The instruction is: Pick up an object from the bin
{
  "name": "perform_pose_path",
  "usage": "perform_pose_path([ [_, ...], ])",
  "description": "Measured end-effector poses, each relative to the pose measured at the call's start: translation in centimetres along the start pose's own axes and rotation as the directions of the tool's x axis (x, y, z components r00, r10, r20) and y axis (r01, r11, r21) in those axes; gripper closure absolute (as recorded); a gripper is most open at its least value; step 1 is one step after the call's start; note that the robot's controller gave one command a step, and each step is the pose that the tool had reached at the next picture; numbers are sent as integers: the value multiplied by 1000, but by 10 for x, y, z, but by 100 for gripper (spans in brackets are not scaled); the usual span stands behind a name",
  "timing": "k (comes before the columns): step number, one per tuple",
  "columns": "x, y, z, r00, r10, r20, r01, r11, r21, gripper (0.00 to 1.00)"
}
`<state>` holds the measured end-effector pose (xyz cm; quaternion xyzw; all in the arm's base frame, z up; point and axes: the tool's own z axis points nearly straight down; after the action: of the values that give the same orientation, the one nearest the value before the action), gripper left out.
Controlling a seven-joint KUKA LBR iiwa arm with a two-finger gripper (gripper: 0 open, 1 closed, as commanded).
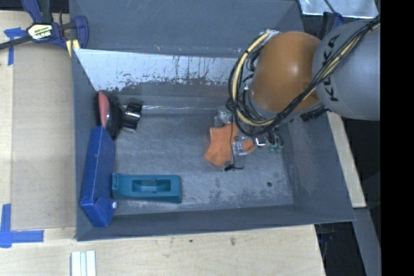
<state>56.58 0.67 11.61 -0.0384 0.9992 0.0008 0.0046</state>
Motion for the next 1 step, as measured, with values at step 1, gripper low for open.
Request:
perform_pose_path([
  [1, -61, 3, 38, 993, 116, -5, -116, 993, 2, 100],
])
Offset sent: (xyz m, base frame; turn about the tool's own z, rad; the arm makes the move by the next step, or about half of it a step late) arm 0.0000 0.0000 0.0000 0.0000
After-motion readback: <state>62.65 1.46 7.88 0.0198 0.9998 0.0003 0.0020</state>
